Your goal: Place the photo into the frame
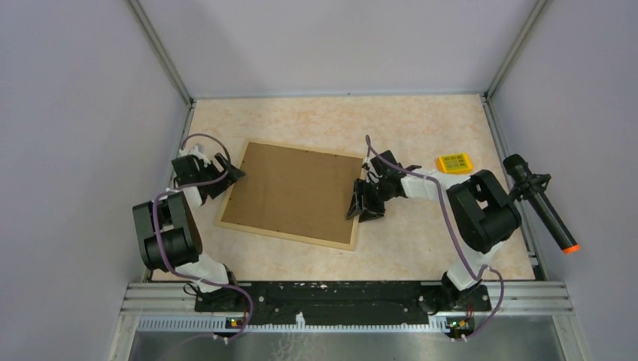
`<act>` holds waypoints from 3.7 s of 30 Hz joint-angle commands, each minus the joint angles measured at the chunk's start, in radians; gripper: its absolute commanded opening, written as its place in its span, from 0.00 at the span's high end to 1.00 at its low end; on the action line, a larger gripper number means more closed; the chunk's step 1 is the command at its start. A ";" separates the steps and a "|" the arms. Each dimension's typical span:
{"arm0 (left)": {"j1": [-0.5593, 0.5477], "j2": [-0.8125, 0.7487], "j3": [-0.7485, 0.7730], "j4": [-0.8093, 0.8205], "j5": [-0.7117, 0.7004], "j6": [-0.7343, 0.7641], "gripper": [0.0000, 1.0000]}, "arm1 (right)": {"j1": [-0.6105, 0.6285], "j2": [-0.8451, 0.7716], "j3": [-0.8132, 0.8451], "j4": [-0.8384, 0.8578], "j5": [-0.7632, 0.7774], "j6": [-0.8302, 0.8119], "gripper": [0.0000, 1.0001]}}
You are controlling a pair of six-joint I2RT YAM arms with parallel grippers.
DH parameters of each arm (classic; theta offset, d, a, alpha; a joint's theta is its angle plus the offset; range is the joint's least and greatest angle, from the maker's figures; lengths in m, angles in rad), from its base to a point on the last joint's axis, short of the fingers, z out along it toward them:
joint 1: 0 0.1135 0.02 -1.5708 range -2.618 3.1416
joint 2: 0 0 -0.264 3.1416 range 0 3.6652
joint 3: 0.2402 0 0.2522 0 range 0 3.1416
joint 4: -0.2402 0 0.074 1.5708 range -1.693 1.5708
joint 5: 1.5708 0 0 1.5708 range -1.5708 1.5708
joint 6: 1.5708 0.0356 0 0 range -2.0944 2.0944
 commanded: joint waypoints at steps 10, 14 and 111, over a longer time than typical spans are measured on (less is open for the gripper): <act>-0.062 -0.130 0.151 -0.485 -0.170 -0.036 0.01 | -0.018 -0.049 -0.073 -0.107 0.158 -0.184 0.30; -0.039 -0.080 0.113 -0.496 -0.194 -0.038 0.01 | -0.065 -0.010 -0.063 -0.051 0.147 -0.191 0.30; 0.016 0.056 -0.244 -0.391 0.054 -0.208 0.05 | 0.164 0.376 0.153 -0.219 0.722 0.152 0.72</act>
